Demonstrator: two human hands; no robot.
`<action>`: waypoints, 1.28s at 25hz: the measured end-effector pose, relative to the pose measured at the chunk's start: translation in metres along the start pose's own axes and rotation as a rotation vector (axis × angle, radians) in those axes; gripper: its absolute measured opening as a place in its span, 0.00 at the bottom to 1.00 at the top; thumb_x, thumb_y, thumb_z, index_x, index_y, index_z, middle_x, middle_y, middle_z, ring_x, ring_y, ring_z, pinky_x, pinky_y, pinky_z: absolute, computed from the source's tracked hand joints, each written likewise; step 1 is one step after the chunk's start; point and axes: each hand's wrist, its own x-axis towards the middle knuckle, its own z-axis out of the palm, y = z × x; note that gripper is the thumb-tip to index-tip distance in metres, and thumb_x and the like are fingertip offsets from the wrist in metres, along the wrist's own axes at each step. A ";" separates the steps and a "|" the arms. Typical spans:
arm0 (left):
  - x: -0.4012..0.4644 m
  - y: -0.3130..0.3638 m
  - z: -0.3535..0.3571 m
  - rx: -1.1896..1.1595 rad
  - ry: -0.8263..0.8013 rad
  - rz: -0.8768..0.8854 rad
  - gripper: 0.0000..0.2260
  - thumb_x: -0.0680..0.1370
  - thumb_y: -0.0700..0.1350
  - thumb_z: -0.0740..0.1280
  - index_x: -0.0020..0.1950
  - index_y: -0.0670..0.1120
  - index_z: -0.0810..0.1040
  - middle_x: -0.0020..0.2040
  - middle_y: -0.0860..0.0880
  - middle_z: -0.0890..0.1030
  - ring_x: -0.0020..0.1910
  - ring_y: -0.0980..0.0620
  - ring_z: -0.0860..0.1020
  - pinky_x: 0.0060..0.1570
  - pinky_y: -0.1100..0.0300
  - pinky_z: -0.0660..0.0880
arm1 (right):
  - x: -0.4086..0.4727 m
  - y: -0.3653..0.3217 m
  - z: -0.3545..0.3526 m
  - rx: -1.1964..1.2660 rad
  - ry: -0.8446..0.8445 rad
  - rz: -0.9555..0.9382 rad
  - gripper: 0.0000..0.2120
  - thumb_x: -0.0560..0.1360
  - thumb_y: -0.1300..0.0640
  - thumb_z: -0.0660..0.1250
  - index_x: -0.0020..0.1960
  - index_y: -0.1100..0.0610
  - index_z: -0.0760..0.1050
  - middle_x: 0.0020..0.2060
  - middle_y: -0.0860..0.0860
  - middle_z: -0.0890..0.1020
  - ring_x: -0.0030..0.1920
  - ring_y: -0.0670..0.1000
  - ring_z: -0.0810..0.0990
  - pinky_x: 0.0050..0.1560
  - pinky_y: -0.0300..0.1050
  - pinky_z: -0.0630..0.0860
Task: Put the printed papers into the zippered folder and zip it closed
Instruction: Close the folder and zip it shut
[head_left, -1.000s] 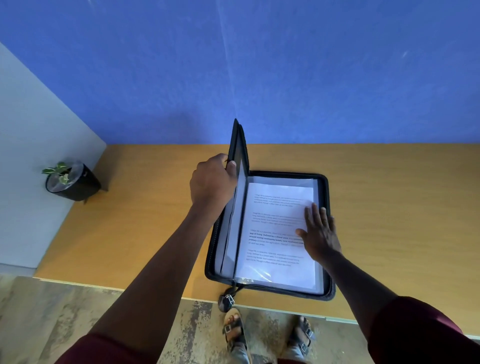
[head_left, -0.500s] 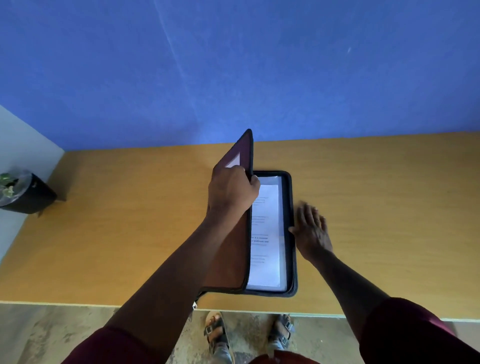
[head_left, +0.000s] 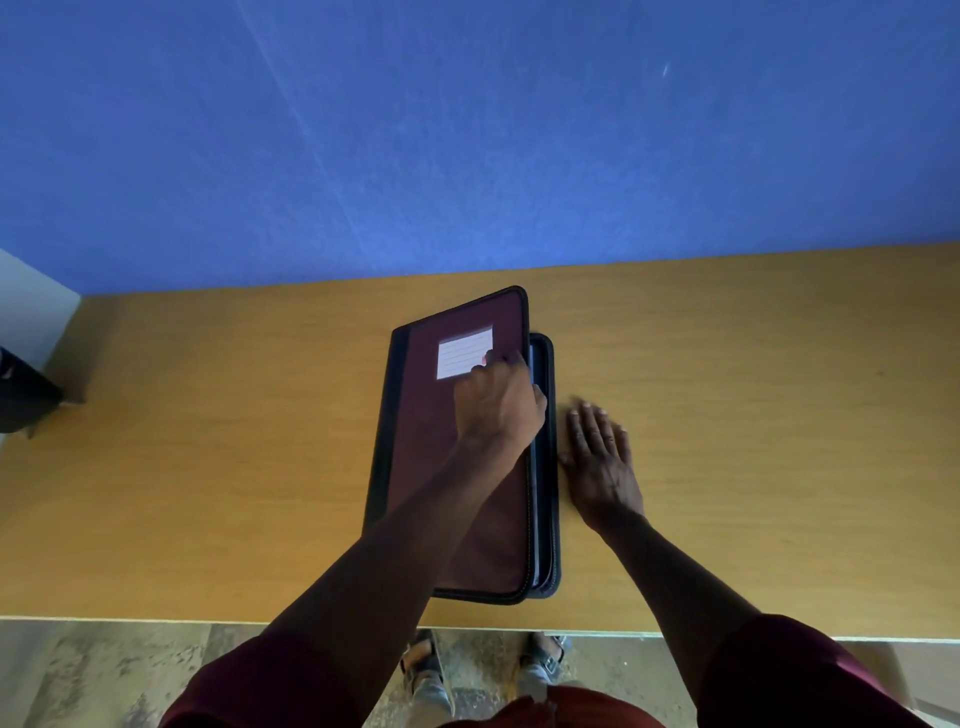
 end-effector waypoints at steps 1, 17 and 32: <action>0.001 0.003 0.004 0.022 0.001 0.010 0.12 0.76 0.50 0.66 0.53 0.42 0.77 0.45 0.45 0.79 0.39 0.45 0.80 0.33 0.56 0.70 | 0.000 0.001 0.002 0.002 0.005 0.000 0.29 0.84 0.44 0.42 0.80 0.52 0.37 0.79 0.50 0.37 0.79 0.51 0.33 0.78 0.51 0.37; 0.018 0.033 0.077 -0.033 -0.283 0.017 0.36 0.79 0.50 0.67 0.79 0.39 0.51 0.78 0.35 0.55 0.72 0.28 0.63 0.60 0.42 0.76 | 0.007 0.005 0.013 -0.022 0.049 0.025 0.29 0.83 0.43 0.38 0.80 0.52 0.42 0.80 0.50 0.43 0.79 0.50 0.37 0.78 0.50 0.36; 0.006 0.015 0.110 -0.190 -0.424 0.063 0.40 0.81 0.58 0.61 0.81 0.45 0.39 0.81 0.42 0.38 0.80 0.37 0.42 0.77 0.46 0.53 | 0.005 0.004 0.013 -0.022 0.066 0.038 0.28 0.84 0.45 0.43 0.81 0.54 0.45 0.80 0.51 0.45 0.80 0.51 0.40 0.79 0.54 0.46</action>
